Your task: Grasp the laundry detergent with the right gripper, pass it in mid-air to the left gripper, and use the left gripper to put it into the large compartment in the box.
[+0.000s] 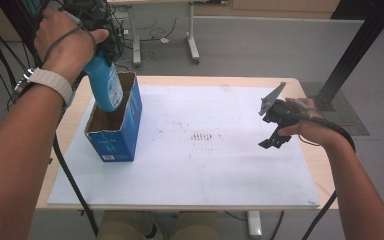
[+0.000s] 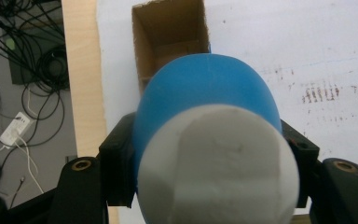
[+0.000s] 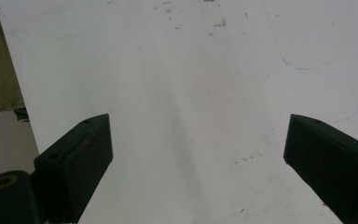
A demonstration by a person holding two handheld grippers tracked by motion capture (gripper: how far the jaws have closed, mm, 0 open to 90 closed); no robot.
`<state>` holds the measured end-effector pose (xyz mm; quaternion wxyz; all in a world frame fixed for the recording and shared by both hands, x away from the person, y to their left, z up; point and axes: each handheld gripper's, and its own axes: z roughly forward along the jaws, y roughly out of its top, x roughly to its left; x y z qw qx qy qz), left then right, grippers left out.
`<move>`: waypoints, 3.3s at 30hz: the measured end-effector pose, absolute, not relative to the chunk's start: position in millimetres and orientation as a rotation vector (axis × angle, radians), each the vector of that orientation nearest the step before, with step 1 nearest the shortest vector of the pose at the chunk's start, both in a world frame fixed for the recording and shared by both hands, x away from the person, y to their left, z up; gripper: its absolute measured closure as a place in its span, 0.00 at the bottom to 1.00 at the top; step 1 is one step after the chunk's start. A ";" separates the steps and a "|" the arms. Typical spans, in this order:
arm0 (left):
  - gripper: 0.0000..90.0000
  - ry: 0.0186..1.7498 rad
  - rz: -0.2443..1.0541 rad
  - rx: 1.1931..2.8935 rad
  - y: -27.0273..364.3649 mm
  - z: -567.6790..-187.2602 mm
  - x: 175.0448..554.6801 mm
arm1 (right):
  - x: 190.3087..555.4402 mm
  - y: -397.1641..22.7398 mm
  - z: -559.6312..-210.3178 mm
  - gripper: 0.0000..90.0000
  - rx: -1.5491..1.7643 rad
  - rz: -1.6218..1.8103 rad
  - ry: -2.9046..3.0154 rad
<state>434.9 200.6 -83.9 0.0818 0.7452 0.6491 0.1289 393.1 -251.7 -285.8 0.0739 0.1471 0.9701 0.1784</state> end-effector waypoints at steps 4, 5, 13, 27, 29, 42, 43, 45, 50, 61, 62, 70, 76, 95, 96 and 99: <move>0.41 1.953 0.386 2.221 203.8 -89.4 437.3 | 392.5 -252.5 -287.5 0.09 0.444 0.540 2.913; 0.41 1.956 0.389 2.219 204.2 -91.0 437.8 | 392.3 -252.7 -288.2 0.09 0.446 0.544 2.915; 0.41 1.967 0.370 2.215 208.7 -103.2 441.7 | 392.1 -255.9 -291.0 0.09 0.456 0.539 2.920; 0.41 1.970 0.350 2.213 213.7 -125.2 445.6 | 392.1 -256.0 -295.1 0.09 0.468 0.540 2.931; 0.41 1.974 0.342 2.207 214.5 -127.8 445.9 | 392.2 -255.7 -295.8 0.09 0.465 0.538 2.934; 0.41 1.987 0.335 2.212 217.9 -152.9 448.6 | 392.5 -255.9 -299.0 0.09 0.470 0.540 2.937; 0.41 1.987 0.333 2.210 218.1 -155.0 448.7 | 392.6 -255.9 -299.3 0.09 0.471 0.540 2.938; 0.41 1.990 0.331 2.215 218.2 -160.9 449.1 | 392.4 -255.8 -299.7 0.09 0.470 0.540 2.938; 0.41 2.000 0.328 2.218 220.0 -173.6 450.4 | 392.2 -256.5 -301.3 0.09 0.476 0.543 2.939; 0.41 1.993 0.333 2.236 219.5 -195.5 452.2 | 392.2 -257.4 -304.9 0.09 0.478 0.540 2.945; 0.41 1.994 0.334 2.233 219.2 -197.4 452.3 | 392.2 -257.3 -305.2 0.09 0.481 0.541 2.945; 0.41 2.000 0.337 2.236 219.3 -211.5 453.7 | 391.5 -258.9 -306.8 0.09 0.489 0.546 2.944; 0.41 2.002 0.343 2.223 220.7 -221.5 453.9 | 390.6 -260.8 -308.1 0.08 0.498 0.543 2.945; 0.41 1.998 0.341 2.247 220.4 -248.2 456.3 | 388.7 -262.8 -312.2 0.08 0.520 0.557 2.950; 0.41 1.999 0.340 2.247 220.7 -249.0 456.5 | 388.8 -262.9 -312.3 0.09 0.519 0.557 2.950; 0.41 2.002 0.342 2.249 221.4 -252.1 456.5 | 388.7 -263.2 -312.9 0.09 0.519 0.558 2.951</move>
